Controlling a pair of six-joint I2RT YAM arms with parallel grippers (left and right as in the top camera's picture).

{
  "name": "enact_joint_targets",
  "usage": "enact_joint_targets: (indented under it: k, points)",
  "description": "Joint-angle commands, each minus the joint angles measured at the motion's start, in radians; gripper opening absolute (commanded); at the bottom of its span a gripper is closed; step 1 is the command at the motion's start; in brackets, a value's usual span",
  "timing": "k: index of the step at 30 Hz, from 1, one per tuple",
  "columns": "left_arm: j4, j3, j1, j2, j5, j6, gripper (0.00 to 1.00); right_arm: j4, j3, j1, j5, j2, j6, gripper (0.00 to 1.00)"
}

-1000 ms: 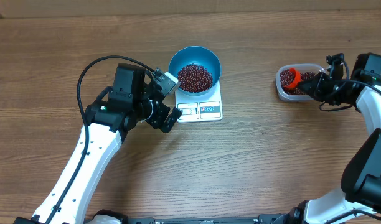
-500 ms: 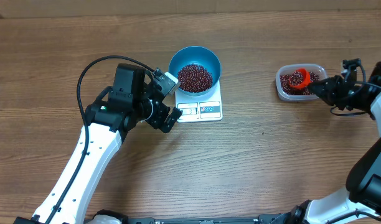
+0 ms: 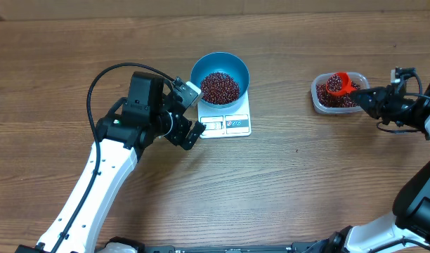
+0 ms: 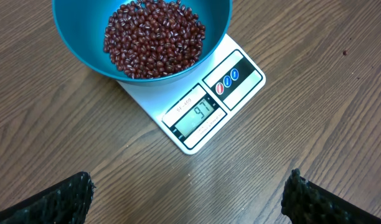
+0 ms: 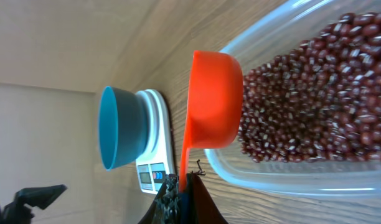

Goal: Scoop item into bowl and weigh 150g on scale
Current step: 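Lift the filled red scoop and carry it left over the teal bowl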

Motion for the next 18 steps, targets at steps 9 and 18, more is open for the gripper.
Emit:
enact_joint_targets:
  k: [9,18]
  points:
    - [0.001,-0.002,-0.007,-0.015,0.018,0.019,1.00,0.004,0.013,0.048,-0.243,0.003,0.000,0.04]
    - [0.001,-0.002,-0.007,-0.015,0.018,0.019,1.00,0.014,0.047,0.184,-0.262,0.003,0.007,0.04]
